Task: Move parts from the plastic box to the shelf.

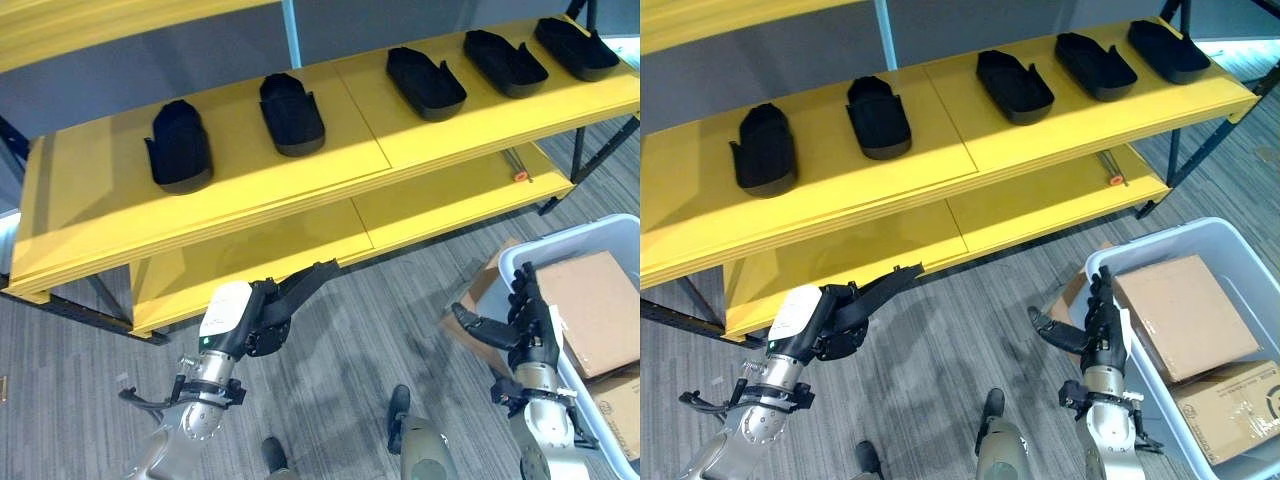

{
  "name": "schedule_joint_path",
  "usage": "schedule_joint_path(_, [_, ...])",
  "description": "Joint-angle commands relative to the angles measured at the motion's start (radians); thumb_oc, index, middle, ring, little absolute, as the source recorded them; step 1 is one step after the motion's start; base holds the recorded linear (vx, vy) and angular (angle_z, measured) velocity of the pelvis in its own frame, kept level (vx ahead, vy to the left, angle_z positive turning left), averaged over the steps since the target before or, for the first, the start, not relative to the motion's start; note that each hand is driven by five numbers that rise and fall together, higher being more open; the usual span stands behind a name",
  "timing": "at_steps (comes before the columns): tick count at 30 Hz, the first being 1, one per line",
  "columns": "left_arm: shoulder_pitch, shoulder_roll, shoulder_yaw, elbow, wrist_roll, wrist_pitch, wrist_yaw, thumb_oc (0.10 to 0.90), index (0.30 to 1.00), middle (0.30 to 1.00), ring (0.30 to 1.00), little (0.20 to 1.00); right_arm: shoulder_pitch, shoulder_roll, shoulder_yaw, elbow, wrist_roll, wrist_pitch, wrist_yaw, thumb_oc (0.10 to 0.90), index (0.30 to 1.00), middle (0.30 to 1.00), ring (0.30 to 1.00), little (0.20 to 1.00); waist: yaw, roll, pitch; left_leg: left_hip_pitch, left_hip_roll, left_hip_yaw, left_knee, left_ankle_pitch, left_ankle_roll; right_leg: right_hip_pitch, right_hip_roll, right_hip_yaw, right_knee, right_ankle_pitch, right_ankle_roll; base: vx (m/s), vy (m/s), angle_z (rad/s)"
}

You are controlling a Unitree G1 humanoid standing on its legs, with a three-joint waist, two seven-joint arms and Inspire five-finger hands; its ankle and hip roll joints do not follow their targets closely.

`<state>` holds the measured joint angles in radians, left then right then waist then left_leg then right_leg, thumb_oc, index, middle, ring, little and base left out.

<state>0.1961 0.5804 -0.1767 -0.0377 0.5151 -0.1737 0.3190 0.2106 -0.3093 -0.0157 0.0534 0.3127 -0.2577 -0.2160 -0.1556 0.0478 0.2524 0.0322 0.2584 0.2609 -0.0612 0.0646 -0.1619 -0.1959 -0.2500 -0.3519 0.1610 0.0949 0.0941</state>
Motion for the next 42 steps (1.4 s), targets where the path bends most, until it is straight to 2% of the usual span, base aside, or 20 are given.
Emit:
schedule_joint_path(1, [-0.041,0.049,0.124,-0.141,-0.02,-0.077,0.112,0.4,0.3,0.3,0.3,0.3,-0.048,-0.04,-0.035,-0.111,-0.039,-0.099,0.005,0.9,1.0,1.0,1.0,1.0,0.006,-0.012,-0.106,-0.011,0.057,-0.047,-0.015,0.028,0.011,0.101,0.003,0.016,0.044,-0.138,0.047,0.11,0.196,0.11])
schedule_joint_path(6, [-0.029,0.069,0.141,-0.148,-0.007,-0.089,0.125,0.4,0.3,0.3,0.3,0.3,-0.033,-0.033,-0.015,-0.111,-0.052,-0.081,0.017,0.9,1.0,1.0,1.0,1.0,0.028,-0.056,-0.148,0.017,-0.029,-0.057,-0.021,-0.033,0.039,0.185,-0.057,0.0,-0.061,-0.074,0.093,0.12,0.214,0.18])
schedule_joint_path(8, [-0.02,0.065,0.148,-0.146,-0.01,-0.087,0.127,0.4,0.3,0.3,0.3,0.3,-0.03,-0.029,-0.01,-0.107,-0.057,-0.072,0.018,0.9,1.0,1.0,1.0,1.0,0.032,-0.068,-0.161,0.024,-0.047,-0.056,-0.024,-0.045,0.047,0.202,-0.068,-0.004,-0.092,-0.055,0.104,0.07,0.13,0.07])
schedule_joint_path(11, [0.0,0.057,0.163,-0.144,-0.008,-0.083,0.126,0.4,0.3,0.3,0.3,0.3,-0.026,-0.025,-0.01,-0.104,-0.066,-0.062,0.021,0.9,1.0,1.0,1.0,1.0,0.039,-0.082,-0.175,0.032,-0.065,-0.05,-0.026,-0.059,0.055,0.212,-0.076,-0.004,-0.115,-0.032,0.117,0.05,0.088,-0.03])
schedule_joint_path(17, [0.045,0.055,0.189,-0.143,0.0,-0.078,0.127,0.4,0.3,0.3,0.3,0.3,-0.011,-0.024,-0.02,-0.098,-0.077,-0.05,0.022,0.9,1.0,1.0,1.0,1.0,0.052,-0.109,-0.18,0.04,-0.07,-0.045,-0.026,-0.072,0.065,0.217,-0.081,-0.003,-0.121,-0.013,0.128,0.04,0.054,-0.01])
schedule_joint_path(18, [0.056,0.059,0.207,-0.143,0.003,-0.075,0.129,0.4,0.3,0.3,0.3,0.3,-0.012,-0.026,-0.024,-0.092,-0.082,-0.048,0.022,0.9,1.0,1.0,1.0,1.0,0.063,-0.128,-0.178,0.035,-0.074,-0.045,-0.023,-0.075,0.067,0.215,-0.084,-0.004,-0.136,0.002,0.136,0.01,0.053,-0.03])
schedule_joint_path(21, [0.066,0.063,0.219,-0.147,0.0,-0.073,0.134,0.4,0.3,0.3,0.3,0.3,-0.015,-0.028,-0.022,-0.089,-0.089,-0.044,0.023,0.9,1.0,1.0,1.0,1.0,0.075,-0.143,-0.175,0.033,-0.087,-0.049,-0.013,-0.086,0.076,0.216,-0.094,-0.004,-0.139,0.018,0.143,0.01,0.072,-0.03])
schedule_joint_path(24, [0.067,0.076,0.226,-0.145,0.008,-0.067,0.138,0.4,0.3,0.3,0.3,0.3,-0.032,-0.023,-0.008,-0.073,-0.098,-0.035,0.02,0.9,1.0,1.0,1.0,1.0,0.09,-0.167,-0.164,0.026,-0.129,-0.054,0.055,-0.14,0.106,0.219,-0.133,0.022,-0.125,0.064,0.162,0.02,0.144,-0.01])
schedule_joint_path(28, [0.061,0.092,0.218,-0.154,0.015,-0.071,0.133,0.4,0.3,0.3,0.3,0.3,-0.024,-0.012,0.001,-0.075,-0.116,-0.031,0.016,0.9,1.0,1.0,1.0,1.0,0.095,-0.179,-0.164,0.005,-0.198,-0.083,0.091,-0.181,0.145,0.232,-0.197,0.026,-0.105,0.131,0.167,0.03,0.238,0.05])
schedule_joint_path(29, [0.059,0.095,0.214,-0.154,0.021,-0.071,0.135,0.4,0.3,0.3,0.3,0.3,-0.026,-0.009,0.006,-0.072,-0.115,-0.031,0.016,0.9,1.0,1.0,1.0,1.0,0.093,-0.175,-0.163,0.011,-0.209,-0.087,0.088,-0.189,0.155,0.23,-0.21,0.03,-0.086,0.151,0.165,0.03,0.195,0.23])
schedule_joint_path(30, [0.059,0.095,0.214,-0.154,0.021,-0.071,0.135,0.4,0.3,0.3,0.3,0.3,-0.026,-0.009,0.006,-0.072,-0.115,-0.031,0.016,0.9,1.0,1.0,1.0,1.0,0.093,-0.175,-0.163,0.011,-0.209,-0.087,0.088,-0.189,0.155,0.23,-0.21,0.03,-0.086,0.151,0.165,0.01,0.212,0.32])
schedule_joint_path(31, [0.058,0.102,0.212,-0.153,0.029,-0.071,0.136,0.4,0.3,0.3,0.3,0.3,-0.028,-0.008,0.011,-0.071,-0.12,-0.029,0.015,0.9,1.0,1.0,1.0,1.0,0.089,-0.179,-0.164,0.014,-0.23,-0.088,0.077,-0.181,0.168,0.219,-0.23,0.036,-0.073,0.182,0.162,-0.02,0.306,0.28])
schedule_joint_path(32, [0.051,0.107,0.209,-0.149,0.039,-0.063,0.137,0.4,0.3,0.3,0.3,0.3,-0.038,0.003,0.028,-0.066,-0.114,-0.027,0.014,0.9,1.0,1.0,1.0,1.0,0.091,-0.164,-0.152,0.036,-0.236,-0.08,0.055,-0.18,0.18,0.193,-0.245,0.008,-0.02,0.202,0.148,-0.03,0.386,0.24])
schedule_joint_path(34, [0.05,0.108,0.208,-0.147,0.041,-0.061,0.138,0.4,0.3,0.3,0.3,0.3,-0.042,0.006,0.034,-0.062,-0.107,-0.029,0.014,0.9,1.0,1.0,1.0,1.0,0.093,-0.156,-0.142,0.05,-0.236,-0.074,0.037,-0.175,0.185,0.172,-0.243,-0.009,0.012,0.186,0.139,-0.02,0.217,-0.01])
schedule_joint_path(35, [0.048,0.108,0.209,-0.146,0.043,-0.057,0.136,0.4,0.3,0.3,0.3,0.3,-0.045,0.006,0.039,-0.061,-0.106,-0.029,0.017,0.9,1.0,1.0,1.0,1.0,0.089,-0.147,-0.136,0.055,-0.233,-0.068,0.026,-0.168,0.189,0.156,-0.228,-0.018,0.039,0.162,0.131,0.02,0.245,-0.21])
schedule_joint_path(36, [0.044,0.108,0.202,-0.136,0.043,-0.061,0.125,0.4,0.3,0.3,0.3,0.3,-0.046,-0.002,0.041,-0.046,-0.096,-0.035,0.029,0.9,1.0,1.0,1.0,1.0,0.052,-0.131,-0.13,0.078,-0.223,-0.072,-0.025,-0.139,0.19,0.08,-0.05,0.059,0.059,0.022,0.077,0.02,0.237,-0.33])
schedule_joint_path(37, [0.044,0.107,0.202,-0.136,0.043,-0.061,0.125,0.4,0.3,0.3,0.3,0.3,-0.047,-0.003,0.041,-0.046,-0.095,-0.036,0.029,0.9,1.0,1.0,1.0,1.0,0.055,-0.128,-0.132,0.078,-0.219,-0.069,-0.025,-0.14,0.188,0.077,-0.046,0.061,0.061,0.019,0.074,0.03,0.184,-0.32])
schedule_joint_path(39, [0.054,0.099,0.206,-0.126,0.032,-0.058,0.114,0.4,0.3,0.3,0.3,0.3,-0.041,-0.019,0.045,-0.034,-0.09,-0.045,0.034,0.9,1.0,1.0,1.0,1.0,0.045,-0.126,-0.125,0.072,-0.229,-0.063,-0.026,-0.134,0.188,0.03,0.084,0.06,0.042,-0.039,0.041,-0.01,0.073,-0.1])
schedule_joint_path(40, [0.054,0.099,0.206,-0.127,0.032,-0.058,0.114,0.4,0.3,0.3,0.3,0.3,-0.041,-0.02,0.045,-0.033,-0.09,-0.045,0.034,0.9,1.0,1.0,1.0,1.0,0.045,-0.125,-0.126,0.072,-0.228,-0.063,-0.026,-0.134,0.188,0.029,0.085,0.06,0.041,-0.039,0.04,-0.02,0.058,-0.08])
schedule_joint_path(42, [0.054,0.082,0.21,-0.119,0.03,-0.05,0.11,0.4,0.3,0.3,0.3,0.3,-0.049,-0.018,0.055,-0.03,-0.09,-0.045,0.035,0.9,1.0,1.0,1.0,1.0,0.051,-0.129,-0.123,0.064,-0.239,-0.059,-0.026,-0.132,0.186,0.022,0.132,0.031,0.006,-0.045,0.031,0.0,-0.026,-0.18])
